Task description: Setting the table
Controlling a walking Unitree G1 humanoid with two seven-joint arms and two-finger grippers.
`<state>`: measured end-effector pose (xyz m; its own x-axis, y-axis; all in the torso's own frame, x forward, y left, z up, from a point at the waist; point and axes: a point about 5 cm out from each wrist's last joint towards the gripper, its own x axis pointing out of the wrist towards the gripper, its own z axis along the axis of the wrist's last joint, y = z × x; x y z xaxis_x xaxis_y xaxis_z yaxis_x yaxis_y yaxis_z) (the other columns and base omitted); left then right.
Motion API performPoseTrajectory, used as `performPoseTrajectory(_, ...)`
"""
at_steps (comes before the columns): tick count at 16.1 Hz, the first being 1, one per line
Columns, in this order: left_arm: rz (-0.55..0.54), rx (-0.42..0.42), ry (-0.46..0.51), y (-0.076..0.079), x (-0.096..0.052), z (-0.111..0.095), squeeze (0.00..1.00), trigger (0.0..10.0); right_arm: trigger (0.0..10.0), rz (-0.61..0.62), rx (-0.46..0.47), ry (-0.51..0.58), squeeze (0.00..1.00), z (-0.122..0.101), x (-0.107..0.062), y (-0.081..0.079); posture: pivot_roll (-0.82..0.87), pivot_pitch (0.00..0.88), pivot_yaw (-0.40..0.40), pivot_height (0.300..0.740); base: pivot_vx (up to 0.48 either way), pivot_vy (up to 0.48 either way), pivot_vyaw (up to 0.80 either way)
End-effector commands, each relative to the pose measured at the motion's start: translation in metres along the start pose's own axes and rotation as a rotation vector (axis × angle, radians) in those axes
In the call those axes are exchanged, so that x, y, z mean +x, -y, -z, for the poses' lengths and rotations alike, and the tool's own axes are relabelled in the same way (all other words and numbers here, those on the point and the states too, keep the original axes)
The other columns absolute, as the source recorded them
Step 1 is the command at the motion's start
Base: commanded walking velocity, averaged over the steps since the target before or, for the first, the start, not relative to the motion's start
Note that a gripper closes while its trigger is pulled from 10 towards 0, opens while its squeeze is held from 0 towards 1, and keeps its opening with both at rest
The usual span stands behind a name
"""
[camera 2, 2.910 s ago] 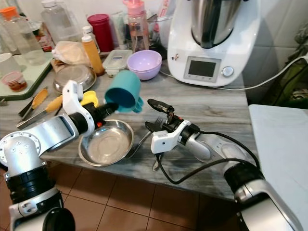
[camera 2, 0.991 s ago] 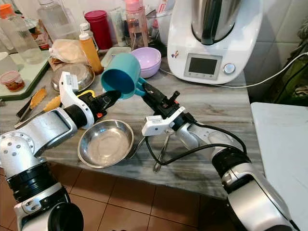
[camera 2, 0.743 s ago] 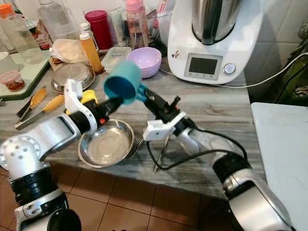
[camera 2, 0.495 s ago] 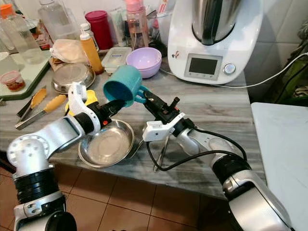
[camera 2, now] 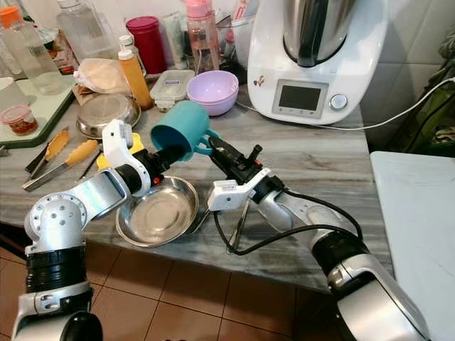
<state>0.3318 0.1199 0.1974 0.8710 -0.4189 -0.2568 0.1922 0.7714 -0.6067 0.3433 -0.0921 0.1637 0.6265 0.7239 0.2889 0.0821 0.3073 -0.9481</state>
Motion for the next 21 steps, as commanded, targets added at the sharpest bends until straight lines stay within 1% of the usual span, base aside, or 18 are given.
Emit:
performPoseTrajectory(1,-0.129,0.054,-0.05,-0.021,0.002,0.009,1.0,10.0,0.0,0.164,0.044,0.045,0.0,-0.009,0.016,0.028,-0.15,0.048,0.127,0.74,0.0,0.0,0.0)
performPoseTrajectory(3,-0.157,0.086,0.004,-0.024,0.002,-0.001,1.0,10.0,0.0,0.152,0.061,0.027,0.0,-0.009,0.016,0.025,-0.15,0.048,0.127,0.74,0.0,0.0,0.0)
performPoseTrajectory(4,-0.159,0.114,0.011,-0.025,0.002,-0.003,1.0,10.0,0.0,0.142,0.068,0.02,0.0,-0.009,0.016,0.023,-0.15,0.048,0.127,0.74,0.0,0.0,0.0)
performPoseTrajectory(6,-0.128,0.167,-0.005,-0.02,0.001,-0.004,1.0,10.0,0.0,0.123,0.061,-0.006,0.0,-0.007,0.016,0.02,-0.15,0.041,0.127,0.74,0.0,0.0,0.0)
performPoseTrajectory(7,-0.114,0.21,-0.011,-0.019,0.001,-0.006,1.0,10.0,0.0,0.126,0.057,-0.035,0.0,-0.004,0.017,0.02,-0.15,0.041,0.127,0.74,0.0,0.0,0.0)
performPoseTrajectory(10,-0.089,0.263,0.009,-0.018,-0.001,-0.012,1.0,10.0,0.0,0.145,0.037,-0.082,0.0,0.004,0.017,0.027,-0.15,0.036,0.128,0.74,0.0,0.0,0.0)
performPoseTrajectory(13,-0.095,0.233,0.045,-0.021,-0.003,-0.022,1.0,10.0,0.0,0.178,0.025,-0.146,0.0,0.015,0.013,0.032,-0.16,0.035,0.132,0.74,0.0,0.0,0.0)
performPoseTrajectory(15,-0.108,0.238,0.084,-0.021,-0.004,-0.027,1.0,10.0,0.0,0.203,0.031,-0.186,0.0,0.018,0.011,0.035,-0.16,0.037,0.139,0.74,0.0,0.0,0.0)
performPoseTrajectory(17,-0.094,0.265,0.105,-0.016,-0.004,-0.028,1.0,10.0,0.0,0.22,0.058,-0.232,0.0,0.022,0.008,0.035,-0.16,0.041,0.142,0.74,0.0,0.0,0.0)
performPoseTrajectory(19,-0.104,0.296,0.122,-0.016,-0.005,-0.027,1.0,10.0,0.0,0.225,0.089,-0.259,0.0,0.025,0.007,0.036,-0.16,0.045,0.143,0.74,0.0,0.0,0.0)
performPoseTrajectory(21,-0.113,0.317,0.162,-0.017,-0.009,-0.028,1.0,10.0,0.0,0.229,0.128,-0.276,0.0,0.026,0.007,0.037,-0.16,0.046,0.142,0.74,0.0,0.0,0.0)
